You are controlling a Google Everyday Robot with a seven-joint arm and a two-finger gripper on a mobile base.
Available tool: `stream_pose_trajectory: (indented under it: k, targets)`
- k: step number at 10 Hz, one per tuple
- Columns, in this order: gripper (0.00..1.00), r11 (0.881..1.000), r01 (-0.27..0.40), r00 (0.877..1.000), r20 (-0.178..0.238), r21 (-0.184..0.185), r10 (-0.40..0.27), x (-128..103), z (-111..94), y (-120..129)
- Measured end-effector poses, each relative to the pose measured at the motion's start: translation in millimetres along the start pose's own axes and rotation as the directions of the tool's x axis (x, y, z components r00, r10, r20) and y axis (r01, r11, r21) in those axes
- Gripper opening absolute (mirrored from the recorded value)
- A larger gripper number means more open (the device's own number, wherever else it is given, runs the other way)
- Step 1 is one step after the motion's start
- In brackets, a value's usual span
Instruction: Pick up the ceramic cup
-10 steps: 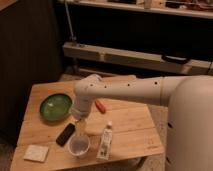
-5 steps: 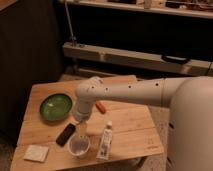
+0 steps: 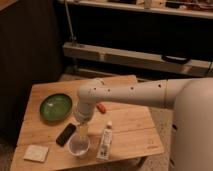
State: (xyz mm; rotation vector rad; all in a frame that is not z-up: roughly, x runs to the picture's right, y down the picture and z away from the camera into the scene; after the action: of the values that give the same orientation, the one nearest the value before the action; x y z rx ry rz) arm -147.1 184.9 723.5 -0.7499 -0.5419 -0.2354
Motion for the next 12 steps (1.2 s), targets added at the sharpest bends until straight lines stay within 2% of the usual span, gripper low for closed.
stream_pose_trajectory:
  k: [8,10,11,12]
  targets:
    - [0.80,1.000,-0.001,1.000,0.003,0.004,0.001,7.7,-1.5,9.8]
    - [0.70,1.000,-0.002,1.000,0.004,0.006,0.002,8.9,-1.0,11.2]
    - [0.54,1.000,-0.003,1.000,0.004,0.008,0.003,11.7,-0.9,13.6]
    - [0.45,1.000,-0.003,1.000,0.005,0.009,0.003,12.5,-0.3,15.0]
